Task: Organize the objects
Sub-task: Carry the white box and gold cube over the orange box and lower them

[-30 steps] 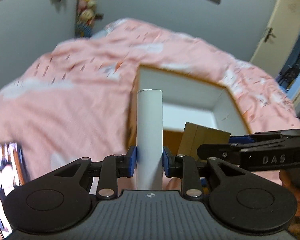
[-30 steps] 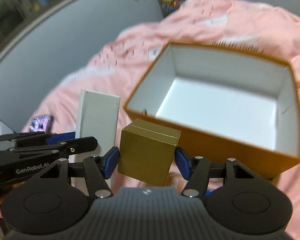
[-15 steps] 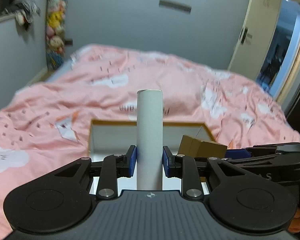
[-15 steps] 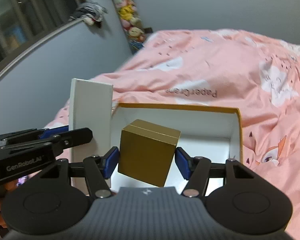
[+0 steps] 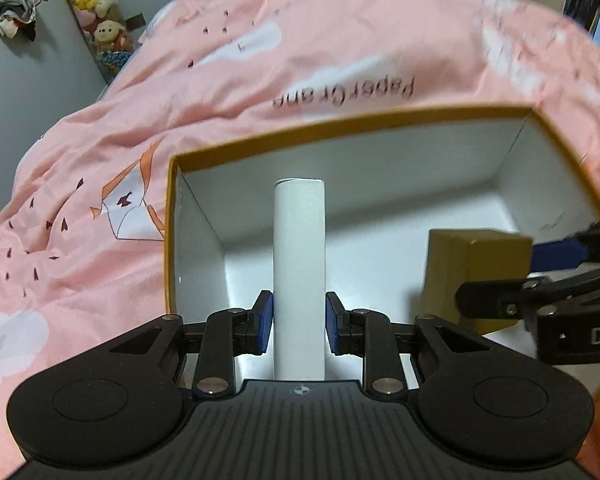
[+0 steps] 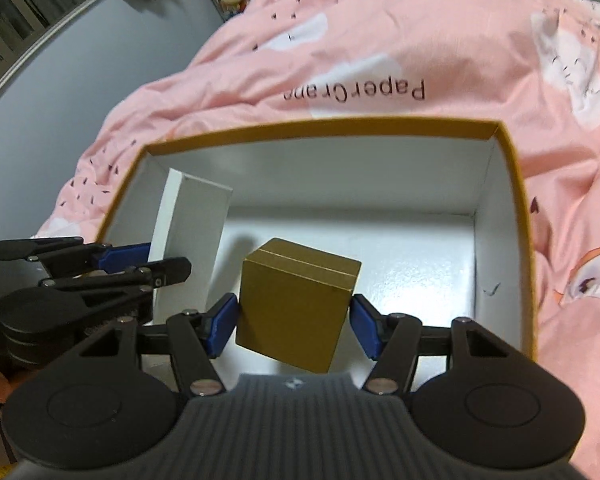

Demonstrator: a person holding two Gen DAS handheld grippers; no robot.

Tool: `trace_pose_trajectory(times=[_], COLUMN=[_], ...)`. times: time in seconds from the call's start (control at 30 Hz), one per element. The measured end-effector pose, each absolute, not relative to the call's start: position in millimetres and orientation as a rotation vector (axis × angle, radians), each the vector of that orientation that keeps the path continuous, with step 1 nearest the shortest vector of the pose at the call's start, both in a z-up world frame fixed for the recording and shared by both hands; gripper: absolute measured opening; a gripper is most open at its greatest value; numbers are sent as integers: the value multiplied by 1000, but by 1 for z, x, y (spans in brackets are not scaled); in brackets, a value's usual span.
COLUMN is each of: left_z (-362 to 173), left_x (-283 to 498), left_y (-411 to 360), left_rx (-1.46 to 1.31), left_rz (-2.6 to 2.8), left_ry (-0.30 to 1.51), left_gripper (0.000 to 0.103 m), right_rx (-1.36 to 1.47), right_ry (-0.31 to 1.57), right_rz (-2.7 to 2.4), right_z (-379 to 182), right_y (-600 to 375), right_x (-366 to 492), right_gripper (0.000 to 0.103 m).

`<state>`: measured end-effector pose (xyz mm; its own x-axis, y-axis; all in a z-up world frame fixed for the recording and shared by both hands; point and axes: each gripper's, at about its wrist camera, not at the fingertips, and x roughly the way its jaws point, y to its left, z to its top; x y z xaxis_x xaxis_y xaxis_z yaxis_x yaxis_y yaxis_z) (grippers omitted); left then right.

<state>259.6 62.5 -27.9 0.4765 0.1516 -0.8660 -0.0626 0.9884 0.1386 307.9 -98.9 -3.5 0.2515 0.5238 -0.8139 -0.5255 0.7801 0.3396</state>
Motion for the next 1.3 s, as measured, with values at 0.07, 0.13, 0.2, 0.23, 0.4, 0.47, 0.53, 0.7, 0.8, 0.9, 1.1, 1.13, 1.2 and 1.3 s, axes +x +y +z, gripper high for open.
trace_pose_trajectory(times=[0.07,0.13,0.2,0.23,0.4,0.47,0.53,0.7,0.8,0.9,1.1,1.13,1.2,1.3], left_z=[-32,-36,-42,-45,-50,-48,-46,-43,-40,-35,-34,-36,-40,-42], left_x=[265,270,277,280,289,290,290,284,281,280,284,285,287,285], left_y=[58,53,50,49,50,53,57,64,66,67,66,65,61,61], left_rx=[139,170,188,190,145,104,51,-82,-156,-220,-345,-350,-318,-301], left_rz=[150,160,176,183,223,217,190,101,48,9,-102,-103,-79,-65], left_ry=[1092,1112,1142,1156,1163,1170,1178,1172,1168,1161,1179,1185,1185,1177], left_gripper=[30,30,30,30,30,31,31,33,35,35,32,29,27,26], right_rx=[-18,-37,-48,-52,-74,-77,-81,-87,-82,-91,-129,-134,-146,-149], right_ry=[1120,1126,1128,1130,1137,1143,1147,1162,1179,1183,1195,1195,1196,1210], right_rz=[712,713,714,712,701,704,711,717,725,717,671,666,656,654], right_z=[-9,-13,-17,-18,-22,-23,-23,-27,-29,-28,-26,-26,-27,-30], right_y=[-96,-93,-92,-92,-93,-95,-96,-91,-88,-88,-91,-92,-94,-95], right_x=[311,311,313,313,316,315,314,314,313,313,315,316,316,318], right_gripper=[63,63,63,63,63,63,63,63,63,63,63,63,63,63])
